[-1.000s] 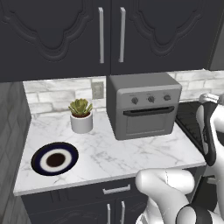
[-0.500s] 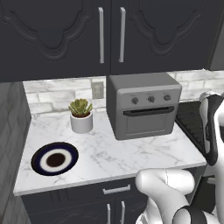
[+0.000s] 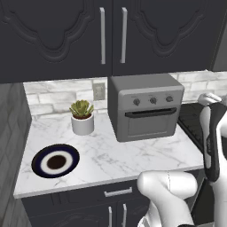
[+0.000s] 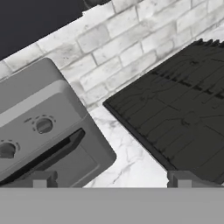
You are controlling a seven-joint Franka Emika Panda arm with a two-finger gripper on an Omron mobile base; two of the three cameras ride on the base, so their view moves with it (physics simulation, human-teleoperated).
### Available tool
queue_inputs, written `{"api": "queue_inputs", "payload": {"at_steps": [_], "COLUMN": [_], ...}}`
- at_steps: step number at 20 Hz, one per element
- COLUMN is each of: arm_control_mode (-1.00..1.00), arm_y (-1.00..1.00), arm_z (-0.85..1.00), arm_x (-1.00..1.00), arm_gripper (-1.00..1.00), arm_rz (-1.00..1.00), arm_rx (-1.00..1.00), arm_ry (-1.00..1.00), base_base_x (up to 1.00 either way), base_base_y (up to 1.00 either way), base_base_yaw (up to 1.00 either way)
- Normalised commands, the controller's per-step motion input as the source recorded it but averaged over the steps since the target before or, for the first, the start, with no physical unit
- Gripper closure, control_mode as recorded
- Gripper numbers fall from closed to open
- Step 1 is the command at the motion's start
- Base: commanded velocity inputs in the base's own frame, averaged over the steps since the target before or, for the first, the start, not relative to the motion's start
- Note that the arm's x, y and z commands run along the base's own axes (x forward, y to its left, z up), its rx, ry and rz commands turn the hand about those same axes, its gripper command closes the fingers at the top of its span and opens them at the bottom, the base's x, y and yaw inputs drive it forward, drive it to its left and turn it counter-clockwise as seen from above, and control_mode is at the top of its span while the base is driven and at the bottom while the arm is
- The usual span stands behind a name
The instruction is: Pull the toaster oven rack outwards. Pick up the baguette from the plate and place it on the toaster oven rack. Close the toaster oven door fully and set the temperature to the lowest setting.
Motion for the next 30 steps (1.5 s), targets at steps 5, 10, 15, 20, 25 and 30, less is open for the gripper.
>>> {"api": "queue_inputs", "payload": {"at_steps": [5, 10, 15, 20, 25, 30], "arm_control_mode": [-1.0, -1.0, -1.0, -1.0, -1.0, -1.0], "arm_y": [0.16, 0.27, 0.33, 0.22, 0.1, 0.09], "arm_z": [0.0, 0.0, 0.0, 0.01, 0.0, 0.0], "arm_x": [-0.09, -0.11, -0.16, -0.35, -0.44, -0.41], "arm_gripper": [-1.0, -1.0, -1.0, -1.0, -1.0, -1.0], "arm_rz": [0.03, 0.13, 0.17, 0.18, 0.17, 0.16], "arm_rx": [0.12, -0.02, -0.19, -0.23, -0.23, -0.21], "arm_ry": [-0.1, -0.08, -0.03, -0.09, -0.09, -0.1], "base_base_x": [0.0, 0.0, 0.0, 0.0, 0.0, 0.0], "base_base_y": [0.0, 0.0, 0.0, 0.0, 0.0, 0.0], "base_base_yaw": [0.0, 0.0, 0.0, 0.0, 0.0, 0.0]}}
